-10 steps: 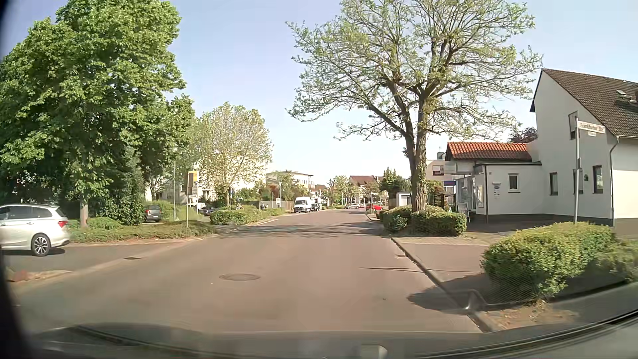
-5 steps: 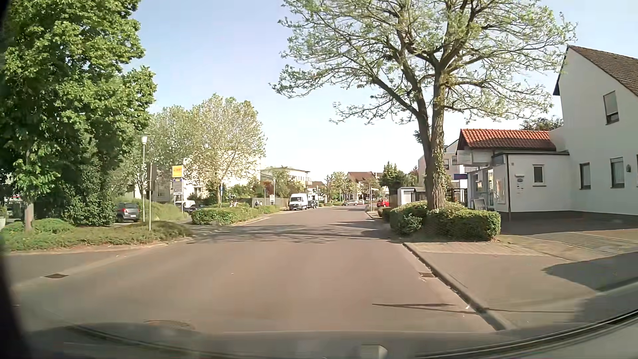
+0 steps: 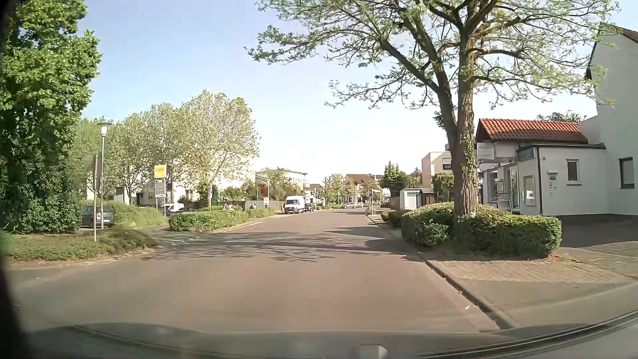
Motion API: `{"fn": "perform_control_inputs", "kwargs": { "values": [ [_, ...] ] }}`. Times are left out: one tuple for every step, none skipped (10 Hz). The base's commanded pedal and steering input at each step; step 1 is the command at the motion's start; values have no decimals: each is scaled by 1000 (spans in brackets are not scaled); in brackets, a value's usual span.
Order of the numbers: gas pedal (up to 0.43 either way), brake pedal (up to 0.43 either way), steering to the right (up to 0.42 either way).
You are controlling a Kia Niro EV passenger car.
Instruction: Follow the waypoints while adhering to traffic rules and regulations
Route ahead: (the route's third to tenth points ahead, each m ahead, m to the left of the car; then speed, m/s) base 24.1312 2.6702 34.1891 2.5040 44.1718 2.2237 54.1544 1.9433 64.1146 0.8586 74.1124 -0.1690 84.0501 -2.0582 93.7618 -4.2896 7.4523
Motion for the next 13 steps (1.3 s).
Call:
{"fn": "perform_control_inputs", "kwargs": {
  "values": [
    [20,30,-1],
    [20,30,-1],
    [20,30,-1],
    [20,30,-1],
    [20,30,-1],
    [20,30,0],
    [20,30,-1],
    [20,30,-1],
    [20,30,-1],
    [20,30,-1],
    [20,30,-1],
    [20,30,-1],
    [20,30,-1]
  ]
}}
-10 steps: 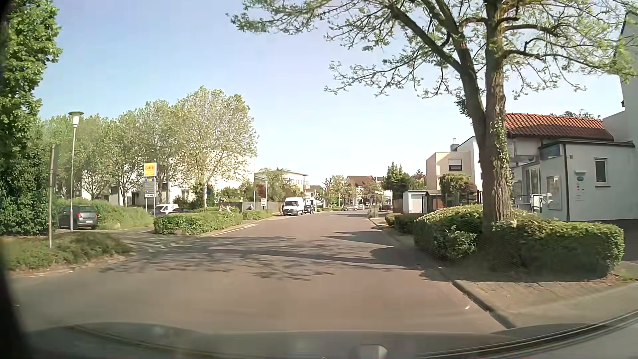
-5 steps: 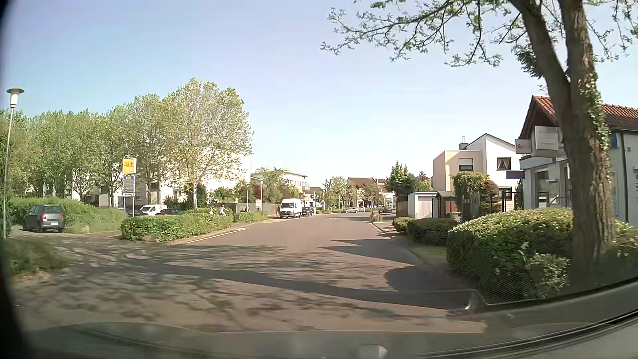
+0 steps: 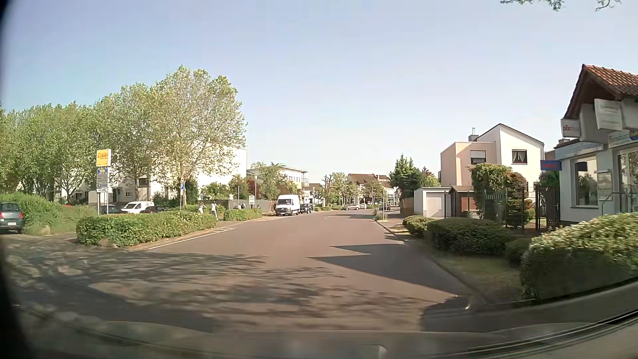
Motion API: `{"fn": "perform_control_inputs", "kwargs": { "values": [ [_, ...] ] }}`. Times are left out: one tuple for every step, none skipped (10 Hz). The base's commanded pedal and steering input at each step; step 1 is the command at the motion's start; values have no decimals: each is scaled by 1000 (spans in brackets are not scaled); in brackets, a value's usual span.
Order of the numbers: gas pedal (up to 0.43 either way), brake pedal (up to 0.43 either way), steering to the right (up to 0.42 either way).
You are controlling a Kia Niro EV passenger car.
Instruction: Follow the waypoints while adhering to traffic rules and regulations
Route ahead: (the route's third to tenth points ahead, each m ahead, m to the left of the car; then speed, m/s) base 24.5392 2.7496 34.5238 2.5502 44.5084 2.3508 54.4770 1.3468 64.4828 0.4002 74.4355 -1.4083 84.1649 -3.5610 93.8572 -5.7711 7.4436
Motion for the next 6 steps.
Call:
{"fn": "perform_control_inputs", "kwargs": {
  "values": [
    [20,30,-1],
    [20,30,-1],
    [20,30,-1],
    [20,30,-1],
    [20,24,-1],
    [20,30,0]
  ]
}}
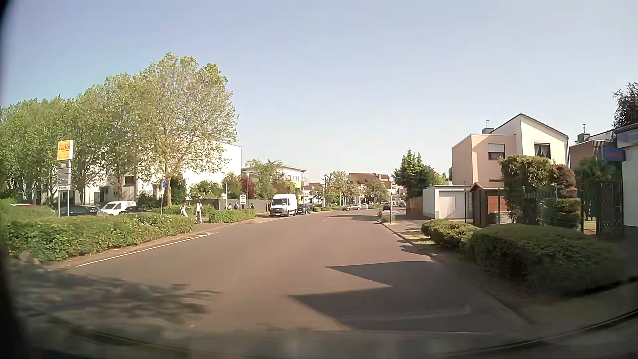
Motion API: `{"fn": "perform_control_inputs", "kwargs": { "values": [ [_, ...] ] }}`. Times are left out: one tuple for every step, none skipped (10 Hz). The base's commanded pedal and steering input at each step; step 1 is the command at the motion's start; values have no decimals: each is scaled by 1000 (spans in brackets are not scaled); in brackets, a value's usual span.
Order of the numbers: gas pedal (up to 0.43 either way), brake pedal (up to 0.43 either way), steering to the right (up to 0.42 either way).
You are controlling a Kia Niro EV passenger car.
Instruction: Follow the waypoints while adhering to traffic rules and regulations
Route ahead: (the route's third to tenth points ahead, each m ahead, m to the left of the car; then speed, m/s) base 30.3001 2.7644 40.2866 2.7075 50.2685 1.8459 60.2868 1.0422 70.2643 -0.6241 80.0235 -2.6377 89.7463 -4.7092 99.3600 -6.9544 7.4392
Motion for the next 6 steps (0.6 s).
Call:
{"fn": "perform_control_inputs", "kwargs": {
  "values": [
    [20,30,-1],
    [20,30,0],
    [20,30,0],
    [20,30,0],
    [20,30,0],
    [20,24,1]
  ]
}}
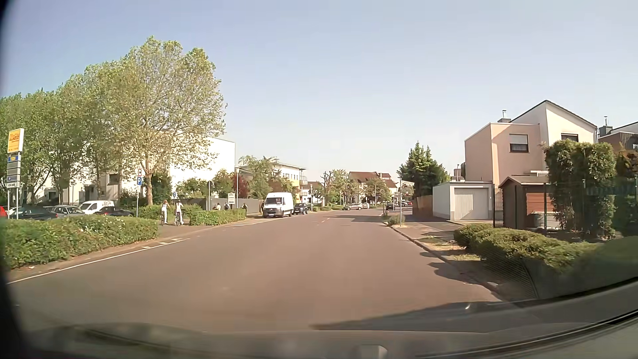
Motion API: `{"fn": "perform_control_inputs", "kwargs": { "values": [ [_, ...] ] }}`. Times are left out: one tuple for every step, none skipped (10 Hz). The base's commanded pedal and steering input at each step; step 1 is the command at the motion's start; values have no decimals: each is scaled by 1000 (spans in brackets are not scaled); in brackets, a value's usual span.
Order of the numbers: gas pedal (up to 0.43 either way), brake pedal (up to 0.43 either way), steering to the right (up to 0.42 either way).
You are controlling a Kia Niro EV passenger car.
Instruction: Follow the waypoints while adhering to traffic rules and regulations
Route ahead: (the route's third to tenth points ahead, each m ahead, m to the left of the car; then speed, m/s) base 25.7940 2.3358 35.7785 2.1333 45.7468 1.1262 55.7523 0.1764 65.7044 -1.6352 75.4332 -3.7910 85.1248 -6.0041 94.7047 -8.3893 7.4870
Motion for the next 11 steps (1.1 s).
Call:
{"fn": "perform_control_inputs", "kwargs": {
  "values": [
    [20,24,1],
    [20,30,3],
    [20,30,3],
    [20,30,3],
    [20,30,3],
    [20,30,4],
    [20,30,4],
    [20,30,3],
    [20,30,4],
    [20,30,4],
    [20,30,4]
  ]
}}
